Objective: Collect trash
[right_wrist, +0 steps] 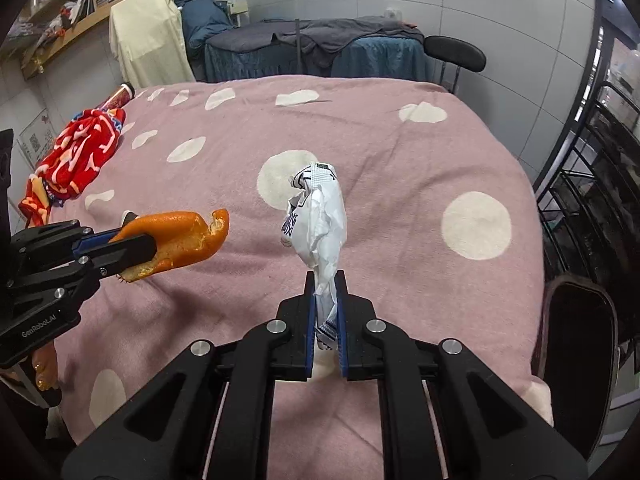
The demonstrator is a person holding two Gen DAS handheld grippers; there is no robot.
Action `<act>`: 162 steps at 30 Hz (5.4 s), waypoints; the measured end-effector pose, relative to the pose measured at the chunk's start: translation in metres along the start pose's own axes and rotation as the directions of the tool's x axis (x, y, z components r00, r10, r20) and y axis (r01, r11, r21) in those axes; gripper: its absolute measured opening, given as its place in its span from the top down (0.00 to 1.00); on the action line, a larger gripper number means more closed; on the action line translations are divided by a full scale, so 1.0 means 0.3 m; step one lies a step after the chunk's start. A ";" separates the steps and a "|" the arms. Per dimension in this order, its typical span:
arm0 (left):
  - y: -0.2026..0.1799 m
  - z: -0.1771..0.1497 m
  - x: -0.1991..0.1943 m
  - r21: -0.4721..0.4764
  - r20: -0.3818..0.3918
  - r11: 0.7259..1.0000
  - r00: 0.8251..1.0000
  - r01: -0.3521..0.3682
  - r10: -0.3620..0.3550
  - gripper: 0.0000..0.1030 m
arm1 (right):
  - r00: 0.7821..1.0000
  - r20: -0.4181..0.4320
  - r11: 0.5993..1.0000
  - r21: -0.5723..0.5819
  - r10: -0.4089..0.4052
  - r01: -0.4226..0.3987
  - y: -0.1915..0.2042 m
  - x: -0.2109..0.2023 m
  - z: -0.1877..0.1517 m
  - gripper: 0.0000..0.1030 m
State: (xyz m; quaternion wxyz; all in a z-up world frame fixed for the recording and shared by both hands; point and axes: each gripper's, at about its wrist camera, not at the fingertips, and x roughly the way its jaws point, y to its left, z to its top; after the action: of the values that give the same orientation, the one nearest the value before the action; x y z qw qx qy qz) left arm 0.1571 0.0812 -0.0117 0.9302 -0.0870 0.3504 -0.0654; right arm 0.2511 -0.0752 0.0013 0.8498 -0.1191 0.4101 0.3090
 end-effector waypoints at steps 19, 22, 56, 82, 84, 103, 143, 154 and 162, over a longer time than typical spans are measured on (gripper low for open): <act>-0.367 0.006 0.077 0.169 -0.026 0.969 0.984 0.177 -0.175 0.89 | 0.967 0.074 0.936 0.280 -0.243 0.213 -0.388 -0.279 -0.273 0.90; -0.414 0.006 0.092 0.184 -0.037 0.962 0.979 0.204 -0.200 0.89 | 0.960 0.050 0.912 0.330 -0.275 0.243 -0.460 -0.277 -0.320 0.90; -0.640 0.017 0.205 0.270 -0.137 0.913 0.951 0.306 -0.278 0.89 | 0.928 -0.143 0.751 0.552 -0.343 0.363 -0.811 -0.066 -0.572 0.32; -0.950 0.069 0.468 0.341 -0.305 0.848 0.901 0.406 -0.309 0.89 | 0.894 -0.036 0.753 0.525 -0.446 0.397 -0.597 -0.360 -0.653 0.16; -0.967 0.067 0.488 0.346 -0.314 0.847 0.900 0.405 -0.302 0.89 | 0.896 -0.032 0.755 0.527 -0.442 0.391 -0.593 -0.366 -0.658 0.16; -1.019 0.070 0.551 0.351 -0.324 0.853 0.905 0.386 -0.276 0.37 | 0.911 -0.032 0.768 0.526 -0.412 0.366 -0.543 -0.370 -0.700 0.13; -0.311 -0.147 -0.261 0.033 0.337 0.994 0.938 -0.102 0.085 0.05 | 0.754 0.417 0.846 0.407 -0.507 0.344 -0.016 -0.524 -0.558 0.05; -0.285 -0.220 -0.351 0.037 0.402 0.984 0.904 -0.177 0.147 0.05 | 0.716 0.457 0.842 0.395 -0.527 0.368 0.120 -0.572 -0.570 0.05; -0.305 -0.224 -0.361 0.063 0.427 0.982 0.895 -0.176 0.133 0.05 | 0.712 0.453 0.835 0.405 -0.537 0.372 0.130 -0.586 -0.591 0.05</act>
State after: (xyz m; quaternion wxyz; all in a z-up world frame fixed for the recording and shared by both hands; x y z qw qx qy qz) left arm 0.0261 0.0038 0.0271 0.9892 -0.0240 0.1439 0.0118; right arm 0.0332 -0.2005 0.0262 0.9882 0.0001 0.1459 0.0465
